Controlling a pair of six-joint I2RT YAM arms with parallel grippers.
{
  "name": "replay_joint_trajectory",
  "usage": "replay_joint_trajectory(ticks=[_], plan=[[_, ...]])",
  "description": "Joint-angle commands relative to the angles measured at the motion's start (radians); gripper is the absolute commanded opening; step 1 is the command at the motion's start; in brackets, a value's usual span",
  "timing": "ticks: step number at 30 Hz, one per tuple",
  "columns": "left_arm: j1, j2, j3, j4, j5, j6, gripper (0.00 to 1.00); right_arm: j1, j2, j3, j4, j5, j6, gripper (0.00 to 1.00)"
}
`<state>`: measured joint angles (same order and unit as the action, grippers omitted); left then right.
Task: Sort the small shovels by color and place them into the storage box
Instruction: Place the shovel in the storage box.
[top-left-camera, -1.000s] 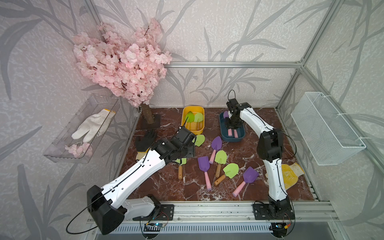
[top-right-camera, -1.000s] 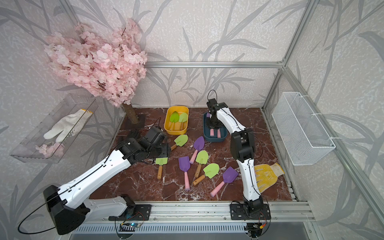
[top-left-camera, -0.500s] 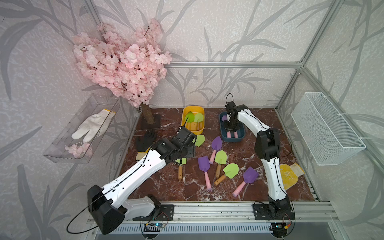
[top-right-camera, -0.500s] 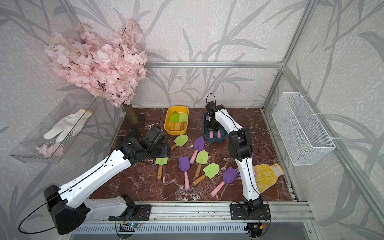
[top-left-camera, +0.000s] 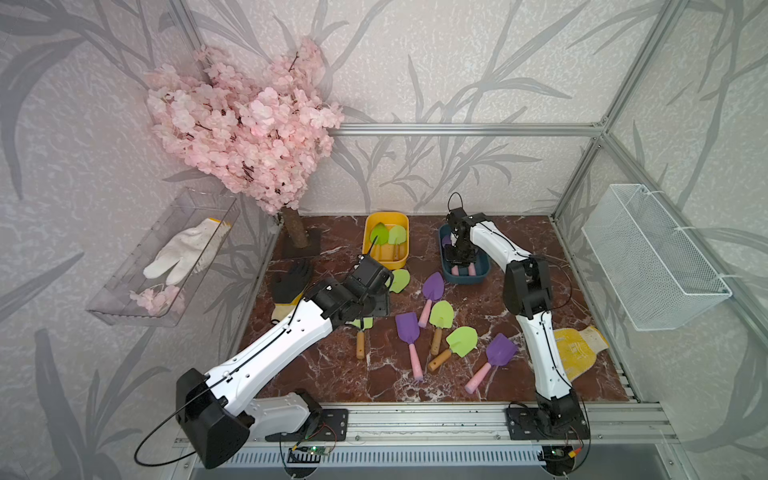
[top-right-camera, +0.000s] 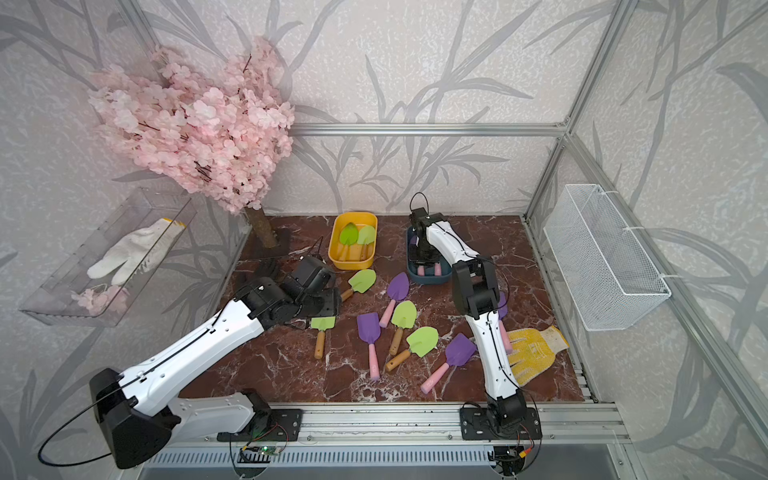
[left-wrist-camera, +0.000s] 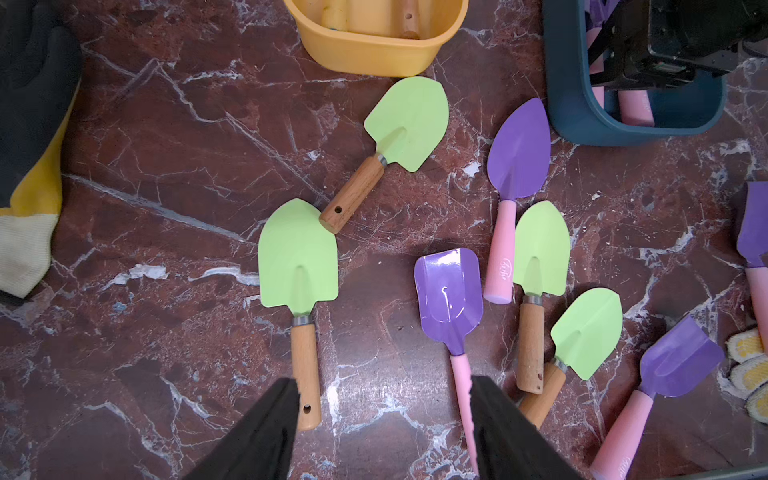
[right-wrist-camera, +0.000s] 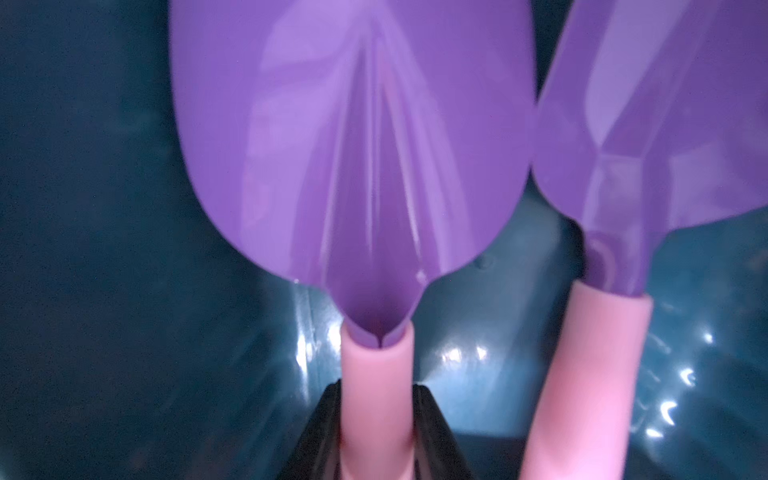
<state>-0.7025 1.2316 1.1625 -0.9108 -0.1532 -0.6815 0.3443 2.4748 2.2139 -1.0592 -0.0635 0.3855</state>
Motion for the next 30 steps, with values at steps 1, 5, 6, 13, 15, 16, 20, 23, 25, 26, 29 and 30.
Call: replay_joint_trajectory(ticks=[1, 5, 6, 13, 15, 16, 20, 23, 25, 26, 29, 30], plan=[[-0.003, 0.0, -0.01, 0.002, -0.018, 0.003, 0.69, 0.001, 0.019, 0.037, -0.008, -0.004, 0.012, 0.19], [-0.004, 0.011, -0.004, 0.004, -0.014, 0.005, 0.69, 0.0, 0.03, 0.052, -0.01, -0.007, 0.012, 0.19], [-0.003, 0.012, -0.004, 0.006, -0.015, 0.005, 0.69, 0.001, 0.035, 0.06, -0.013, -0.007, 0.012, 0.19], [-0.004, 0.022, -0.006, 0.012, -0.01, 0.005, 0.69, 0.001, 0.068, 0.105, -0.038, -0.012, 0.007, 0.2], [-0.003, 0.023, -0.004, 0.011, -0.009, 0.006, 0.69, 0.001, 0.07, 0.107, -0.039, -0.013, 0.007, 0.2], [-0.003, 0.024, -0.004, 0.011, -0.01, 0.007, 0.69, 0.001, 0.072, 0.106, -0.04, -0.016, 0.008, 0.2], [-0.003, 0.027, -0.002, 0.012, -0.009, 0.01, 0.69, 0.001, 0.073, 0.101, -0.041, -0.016, 0.007, 0.21], [-0.003, 0.031, 0.002, 0.012, -0.009, 0.013, 0.69, 0.001, 0.076, 0.099, -0.041, -0.016, 0.008, 0.21], [-0.004, 0.033, 0.002, 0.013, -0.008, 0.013, 0.69, 0.001, 0.076, 0.1, -0.042, -0.016, 0.007, 0.21], [-0.003, 0.033, 0.002, 0.013, -0.008, 0.012, 0.69, 0.0, 0.076, 0.101, -0.041, -0.015, 0.007, 0.22], [-0.003, 0.031, 0.001, 0.012, -0.009, 0.012, 0.69, 0.0, 0.078, 0.101, -0.041, -0.01, 0.004, 0.23], [-0.003, 0.03, 0.0, 0.012, -0.01, 0.012, 0.69, -0.001, 0.079, 0.102, -0.042, -0.01, 0.005, 0.23]])
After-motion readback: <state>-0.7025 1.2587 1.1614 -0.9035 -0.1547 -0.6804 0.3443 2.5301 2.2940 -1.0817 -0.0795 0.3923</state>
